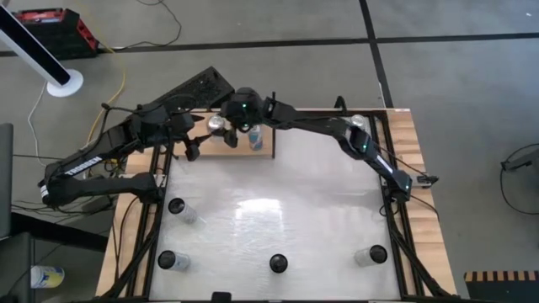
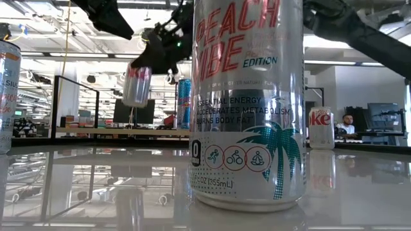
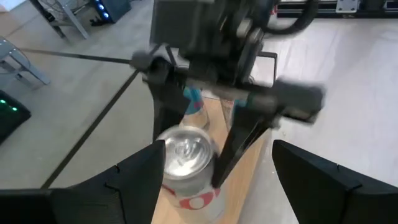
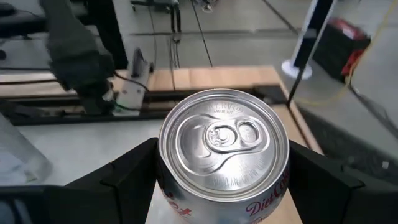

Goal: Place canned beverage on shelf
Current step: Put the left silver soda can on the shelf

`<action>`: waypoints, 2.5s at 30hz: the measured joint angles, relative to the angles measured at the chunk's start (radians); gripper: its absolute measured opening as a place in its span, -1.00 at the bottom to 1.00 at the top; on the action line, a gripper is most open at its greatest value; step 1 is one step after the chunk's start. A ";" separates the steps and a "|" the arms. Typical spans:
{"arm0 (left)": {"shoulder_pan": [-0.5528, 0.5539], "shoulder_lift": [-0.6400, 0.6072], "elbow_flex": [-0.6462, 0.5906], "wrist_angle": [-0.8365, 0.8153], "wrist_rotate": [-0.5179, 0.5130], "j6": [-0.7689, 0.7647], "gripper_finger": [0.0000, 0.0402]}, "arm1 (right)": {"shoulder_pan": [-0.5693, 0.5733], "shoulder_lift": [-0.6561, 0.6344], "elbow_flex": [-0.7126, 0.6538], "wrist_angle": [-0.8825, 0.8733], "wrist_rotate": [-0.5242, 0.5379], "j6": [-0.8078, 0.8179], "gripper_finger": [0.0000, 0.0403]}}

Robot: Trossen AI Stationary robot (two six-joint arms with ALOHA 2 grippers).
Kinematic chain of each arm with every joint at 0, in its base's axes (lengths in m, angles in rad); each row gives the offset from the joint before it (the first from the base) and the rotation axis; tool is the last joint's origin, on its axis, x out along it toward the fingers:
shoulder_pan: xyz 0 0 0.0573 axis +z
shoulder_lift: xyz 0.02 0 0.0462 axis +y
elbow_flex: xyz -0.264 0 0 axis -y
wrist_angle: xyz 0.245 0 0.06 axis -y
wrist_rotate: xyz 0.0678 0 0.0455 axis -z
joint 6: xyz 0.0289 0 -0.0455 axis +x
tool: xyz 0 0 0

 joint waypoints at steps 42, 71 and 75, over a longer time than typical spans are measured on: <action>0.004 0.002 -0.106 0.051 0.000 0.025 0.40 | -0.015 -0.129 -0.020 -0.192 -0.006 -0.035 0.91; 0.002 0.328 -0.153 0.025 0.145 0.142 -0.99 | 0.186 -1.237 -0.852 -0.473 0.579 0.047 0.91; 0.005 0.362 -0.152 0.076 0.112 0.141 -1.00 | 0.185 -1.369 -1.078 -0.301 0.592 0.073 0.91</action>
